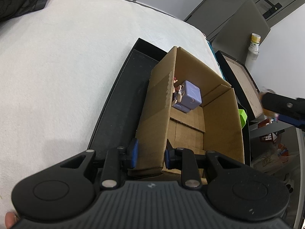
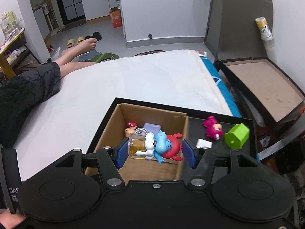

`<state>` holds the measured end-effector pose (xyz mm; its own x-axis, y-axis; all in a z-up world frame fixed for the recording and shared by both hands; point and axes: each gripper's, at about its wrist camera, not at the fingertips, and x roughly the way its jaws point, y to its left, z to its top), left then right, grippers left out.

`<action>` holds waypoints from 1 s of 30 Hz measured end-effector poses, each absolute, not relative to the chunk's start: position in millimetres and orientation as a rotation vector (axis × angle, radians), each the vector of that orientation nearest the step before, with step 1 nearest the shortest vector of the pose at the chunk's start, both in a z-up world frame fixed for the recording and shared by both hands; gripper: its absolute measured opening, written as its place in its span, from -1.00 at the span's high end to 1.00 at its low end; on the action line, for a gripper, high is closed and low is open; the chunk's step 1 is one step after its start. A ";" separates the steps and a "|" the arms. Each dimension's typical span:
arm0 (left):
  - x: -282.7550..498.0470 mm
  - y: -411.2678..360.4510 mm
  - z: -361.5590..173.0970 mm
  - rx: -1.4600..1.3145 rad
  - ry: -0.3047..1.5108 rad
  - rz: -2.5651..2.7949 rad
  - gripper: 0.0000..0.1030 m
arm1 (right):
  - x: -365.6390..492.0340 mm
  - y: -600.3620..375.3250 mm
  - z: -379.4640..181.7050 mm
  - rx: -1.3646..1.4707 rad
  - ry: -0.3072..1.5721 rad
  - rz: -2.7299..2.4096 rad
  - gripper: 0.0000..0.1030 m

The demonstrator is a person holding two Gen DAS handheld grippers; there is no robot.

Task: Organize rigid objects
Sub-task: 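Carry the blue-and-red figure into the cardboard box and open the right gripper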

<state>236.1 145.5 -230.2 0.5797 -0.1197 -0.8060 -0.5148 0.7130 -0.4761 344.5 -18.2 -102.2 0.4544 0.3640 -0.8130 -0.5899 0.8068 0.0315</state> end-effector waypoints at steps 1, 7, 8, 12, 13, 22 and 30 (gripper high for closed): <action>236.1 145.5 -230.2 -0.766 0.944 0.259 0.50 | 344.0 -15.6 -104.5 -0.270 0.931 0.601 -0.12; 236.2 146.5 -230.2 -0.771 0.945 0.258 0.50 | 341.4 2.8 -120.8 -0.272 0.960 0.614 -0.13; 236.5 146.9 -230.1 -0.772 0.946 0.258 0.50 | 341.0 5.5 -123.2 -0.272 0.964 0.617 -0.13; 236.9 147.4 -230.2 -0.773 0.946 0.258 0.50 | 339.4 15.5 -131.7 -0.272 0.979 0.625 -0.13; 236.9 147.8 -230.1 -0.774 0.945 0.259 0.50 | 339.9 18.0 -133.7 -0.273 0.982 0.625 -0.13; 236.6 149.2 -229.8 -0.778 0.942 0.264 0.50 | 340.6 28.6 -143.7 -0.259 0.989 0.625 -0.13; 236.0 150.8 -230.0 -0.785 0.940 0.265 0.50 | 344.5 30.9 -150.6 -0.209 1.053 0.648 -0.16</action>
<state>236.0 150.8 -230.0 0.5823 -0.1223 -0.8037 -0.5240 0.6994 -0.4860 344.5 30.9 -150.6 0.3301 0.3948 -0.8574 -0.5877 0.7968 0.1407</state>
